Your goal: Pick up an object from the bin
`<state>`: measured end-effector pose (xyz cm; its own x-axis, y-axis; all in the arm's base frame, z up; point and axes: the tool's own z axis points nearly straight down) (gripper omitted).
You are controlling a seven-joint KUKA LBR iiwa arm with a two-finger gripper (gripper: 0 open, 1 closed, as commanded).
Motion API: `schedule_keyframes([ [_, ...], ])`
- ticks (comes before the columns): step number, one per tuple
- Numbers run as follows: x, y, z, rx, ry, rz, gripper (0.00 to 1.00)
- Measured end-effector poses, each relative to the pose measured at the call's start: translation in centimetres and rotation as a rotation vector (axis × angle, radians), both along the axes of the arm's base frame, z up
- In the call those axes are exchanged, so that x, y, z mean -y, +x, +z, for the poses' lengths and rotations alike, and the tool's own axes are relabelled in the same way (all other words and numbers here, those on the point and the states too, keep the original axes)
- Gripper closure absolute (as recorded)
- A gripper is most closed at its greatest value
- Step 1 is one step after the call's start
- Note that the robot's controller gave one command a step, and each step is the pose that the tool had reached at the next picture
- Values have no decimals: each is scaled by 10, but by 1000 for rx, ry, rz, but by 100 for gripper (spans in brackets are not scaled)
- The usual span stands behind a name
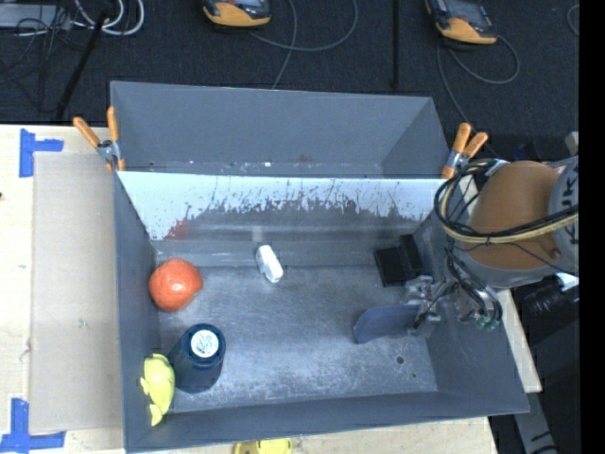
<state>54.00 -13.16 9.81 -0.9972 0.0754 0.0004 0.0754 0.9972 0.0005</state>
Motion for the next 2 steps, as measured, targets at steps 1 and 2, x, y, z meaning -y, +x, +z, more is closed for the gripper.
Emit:
schedule_keyframes([
  [1, 0, 0, 0, 0, 0, 0, 100],
  [2, 3, 0, 35, -9, 2, 14, 100],
])
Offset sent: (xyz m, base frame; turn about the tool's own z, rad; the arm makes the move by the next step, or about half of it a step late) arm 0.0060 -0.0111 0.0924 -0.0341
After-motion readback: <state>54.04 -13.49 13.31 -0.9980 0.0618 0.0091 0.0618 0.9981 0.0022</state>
